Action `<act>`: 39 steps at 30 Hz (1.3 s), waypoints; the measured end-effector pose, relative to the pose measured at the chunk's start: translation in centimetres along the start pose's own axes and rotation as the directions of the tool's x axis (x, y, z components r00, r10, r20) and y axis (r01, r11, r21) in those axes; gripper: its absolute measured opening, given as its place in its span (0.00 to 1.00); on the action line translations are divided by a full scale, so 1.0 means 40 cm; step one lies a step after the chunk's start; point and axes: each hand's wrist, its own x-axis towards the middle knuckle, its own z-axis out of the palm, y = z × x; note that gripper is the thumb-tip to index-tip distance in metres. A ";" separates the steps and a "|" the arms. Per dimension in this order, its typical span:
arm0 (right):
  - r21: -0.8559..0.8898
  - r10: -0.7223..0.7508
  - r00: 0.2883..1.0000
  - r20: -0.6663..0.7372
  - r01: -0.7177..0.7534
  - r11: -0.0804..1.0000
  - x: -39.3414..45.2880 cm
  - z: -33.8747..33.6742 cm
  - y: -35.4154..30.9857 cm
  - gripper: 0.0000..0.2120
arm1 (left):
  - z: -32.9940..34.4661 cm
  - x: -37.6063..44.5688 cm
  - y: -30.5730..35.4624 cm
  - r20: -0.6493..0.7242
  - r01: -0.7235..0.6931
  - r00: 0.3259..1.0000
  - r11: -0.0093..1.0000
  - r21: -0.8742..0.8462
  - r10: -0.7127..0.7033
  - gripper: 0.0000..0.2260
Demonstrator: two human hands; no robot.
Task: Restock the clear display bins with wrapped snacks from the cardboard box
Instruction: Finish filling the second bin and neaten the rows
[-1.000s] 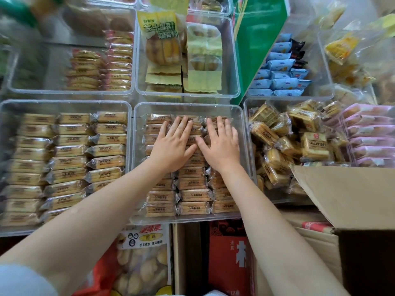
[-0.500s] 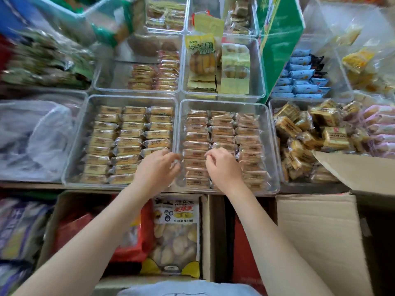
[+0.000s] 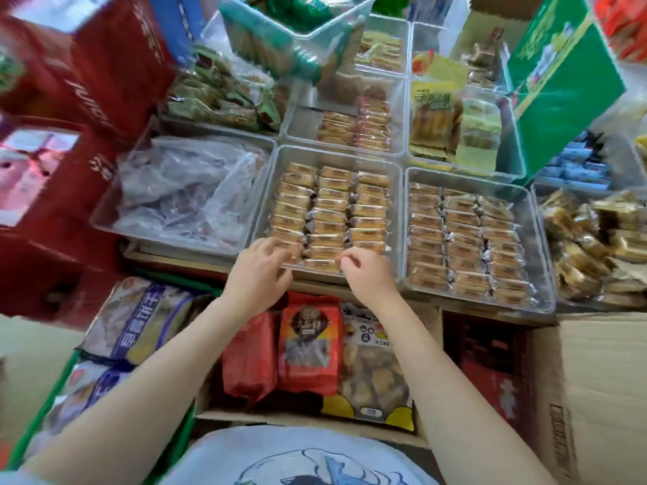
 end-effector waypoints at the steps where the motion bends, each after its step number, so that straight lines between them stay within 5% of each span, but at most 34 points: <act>1: 0.038 0.019 1.000 -0.002 -0.019 0.999 0.001 0.023 -0.025 0.13 | -0.008 -0.005 -0.026 0.044 0.011 0.999 0.999 0.034 -0.013 0.22; 6: 0.019 0.092 0.996 -0.021 -0.092 0.996 0.022 0.115 -0.094 0.14 | 0.020 -0.052 -0.113 0.201 -0.095 0.978 0.984 0.147 0.064 0.31; 17: -0.303 0.212 0.976 0.052 -0.187 0.934 0.153 0.183 -0.091 0.11 | 0.075 -0.049 -0.163 0.106 -0.155 0.984 0.978 0.138 0.141 0.31; 22: -0.564 0.223 0.969 0.110 -0.123 0.816 0.200 0.192 -0.132 0.12 | 0.081 -0.051 -0.165 0.080 -0.141 0.988 0.986 0.086 0.134 0.30; 28: -0.320 0.234 0.959 0.161 -0.174 0.931 0.210 0.186 -0.096 0.05 | 0.063 -0.043 -0.196 -0.046 0.049 0.998 0.996 -0.070 -0.052 0.29; 34: 0.007 0.180 0.972 0.152 -0.183 0.983 0.169 0.165 -0.077 0.04 | 0.030 -0.014 -0.224 0.056 0.099 0.994 0.988 -0.122 -0.093 0.28; 39: -0.129 0.220 0.972 0.088 -0.207 0.970 0.178 0.183 -0.107 0.03 | 0.037 -0.018 -0.215 -0.002 0.037 0.999 0.994 -0.105 -0.038 0.25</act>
